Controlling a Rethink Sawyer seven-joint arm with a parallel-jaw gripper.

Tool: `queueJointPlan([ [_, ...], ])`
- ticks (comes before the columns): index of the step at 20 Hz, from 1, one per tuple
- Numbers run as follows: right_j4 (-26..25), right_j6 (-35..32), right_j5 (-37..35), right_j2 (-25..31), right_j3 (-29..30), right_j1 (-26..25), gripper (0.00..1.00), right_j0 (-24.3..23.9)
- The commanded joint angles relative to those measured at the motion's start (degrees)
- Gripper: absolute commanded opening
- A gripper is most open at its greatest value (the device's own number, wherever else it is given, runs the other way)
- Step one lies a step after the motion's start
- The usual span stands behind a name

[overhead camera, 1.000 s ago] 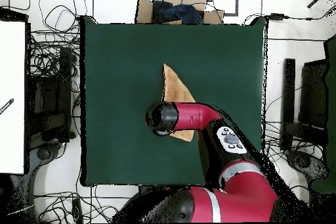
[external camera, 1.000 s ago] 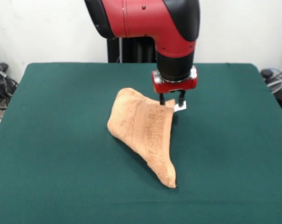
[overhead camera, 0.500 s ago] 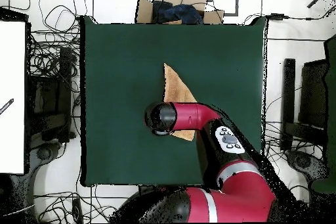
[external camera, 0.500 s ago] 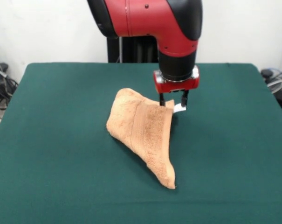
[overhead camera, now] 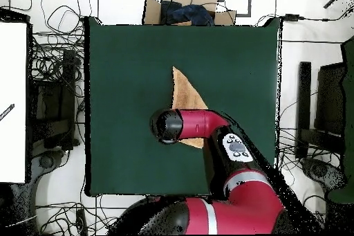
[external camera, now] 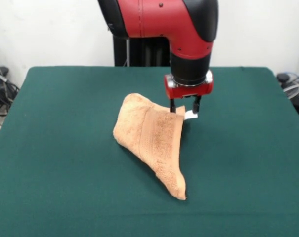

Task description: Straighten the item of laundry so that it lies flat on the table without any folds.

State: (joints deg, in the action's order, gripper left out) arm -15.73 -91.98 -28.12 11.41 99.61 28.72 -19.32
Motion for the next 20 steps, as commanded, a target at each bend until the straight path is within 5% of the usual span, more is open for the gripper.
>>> queueJointPlan([
  [1, -2.12, -7.86, 5.42, -1.2, 0.33, -2.08, 1.0, 1.22],
  [14, -2.6, -2.68, 4.5, 1.05, -6.64, -11.58, 1.0, 0.08],
  [20, -2.87, -2.42, 5.78, 1.82, -4.86, -11.27, 1.0, -1.16],
])
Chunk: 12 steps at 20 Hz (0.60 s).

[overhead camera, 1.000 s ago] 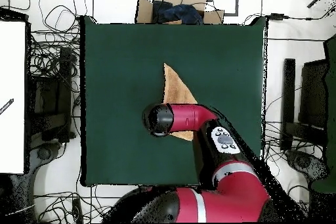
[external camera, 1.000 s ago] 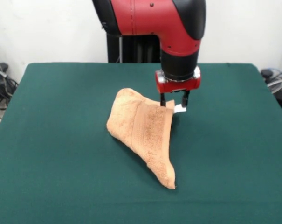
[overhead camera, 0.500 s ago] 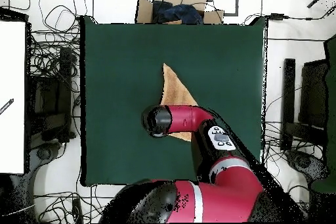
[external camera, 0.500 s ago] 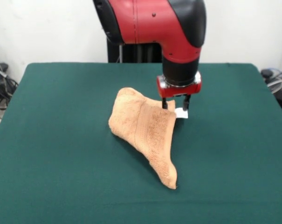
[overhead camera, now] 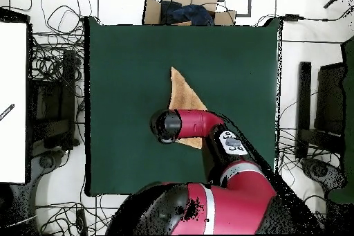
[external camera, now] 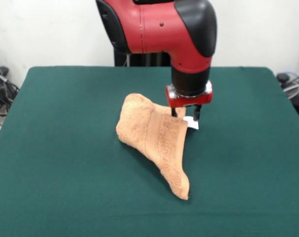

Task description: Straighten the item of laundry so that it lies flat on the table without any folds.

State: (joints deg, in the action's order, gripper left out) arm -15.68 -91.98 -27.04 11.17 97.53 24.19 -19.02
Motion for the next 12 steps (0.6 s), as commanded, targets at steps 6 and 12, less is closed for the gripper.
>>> queueJointPlan([
  [6, -2.88, -2.71, 5.12, 2.02, -2.85, -6.81, 1.0, -1.37],
  [12, -3.43, -2.52, 6.73, 2.38, -3.02, -6.99, 0.0, -1.54],
])
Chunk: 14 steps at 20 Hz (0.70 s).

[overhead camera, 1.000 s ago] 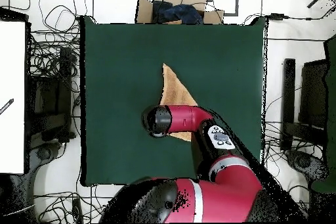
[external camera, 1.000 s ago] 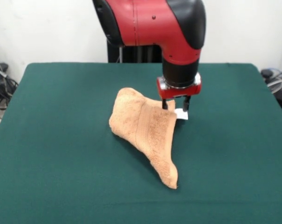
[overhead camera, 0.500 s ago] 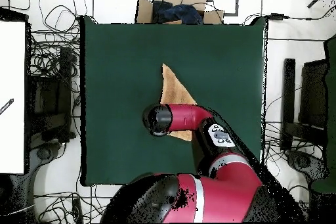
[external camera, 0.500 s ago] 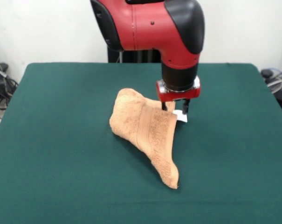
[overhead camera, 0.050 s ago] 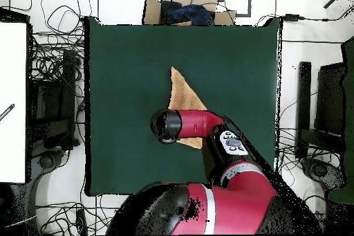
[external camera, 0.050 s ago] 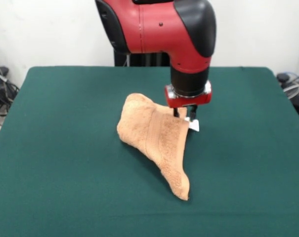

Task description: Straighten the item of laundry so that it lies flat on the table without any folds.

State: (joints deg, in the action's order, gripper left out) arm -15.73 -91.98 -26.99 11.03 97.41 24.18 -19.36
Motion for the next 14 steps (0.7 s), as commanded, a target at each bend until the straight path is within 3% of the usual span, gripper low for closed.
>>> queueJointPlan([
  [1, -3.49, -2.46, 6.92, 2.57, -2.95, -6.98, 0.0, -1.21],
  [14, -3.63, -4.3, 8.04, 1.33, -2.95, -6.45, 0.0, 0.03],
])
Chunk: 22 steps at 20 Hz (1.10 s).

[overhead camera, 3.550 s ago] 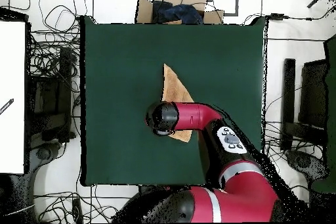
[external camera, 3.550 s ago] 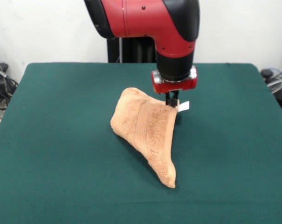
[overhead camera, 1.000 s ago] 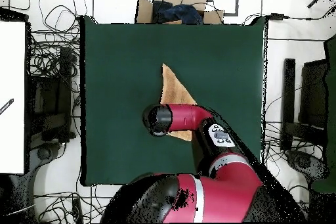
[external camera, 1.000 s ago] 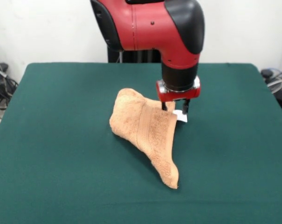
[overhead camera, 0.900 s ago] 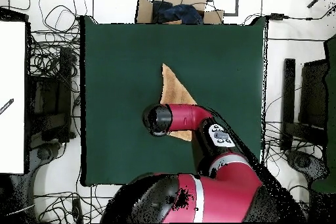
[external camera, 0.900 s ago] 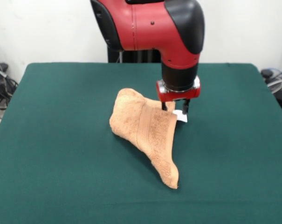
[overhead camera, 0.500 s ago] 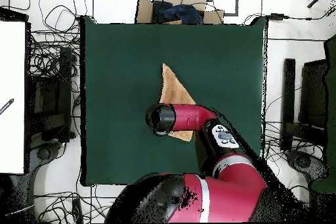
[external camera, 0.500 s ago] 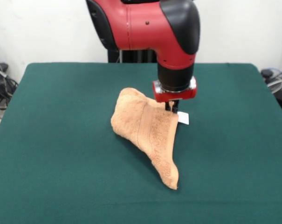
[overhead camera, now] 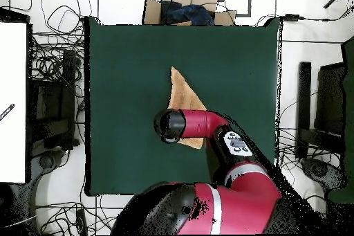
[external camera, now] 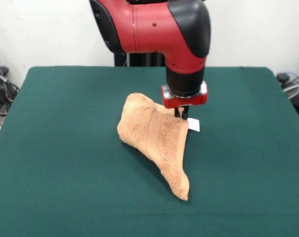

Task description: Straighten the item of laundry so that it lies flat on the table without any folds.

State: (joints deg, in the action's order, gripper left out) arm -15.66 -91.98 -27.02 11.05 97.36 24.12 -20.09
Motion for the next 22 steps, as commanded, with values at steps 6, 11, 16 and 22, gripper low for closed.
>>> queueJointPlan([
  [6, -3.56, -9.99, 11.12, -2.84, 0.45, -4.49, 1.0, 4.57],
  [11, -1.09, -12.48, 11.61, -3.83, 3.02, -5.19, 1.0, 6.99],
  [16, -0.49, -13.88, 14.25, -6.32, 3.71, -7.84, 1.0, 9.82],
  [22, 0.38, -15.25, 21.17, -9.08, 2.01, -13.32, 1.0, 12.1],
])
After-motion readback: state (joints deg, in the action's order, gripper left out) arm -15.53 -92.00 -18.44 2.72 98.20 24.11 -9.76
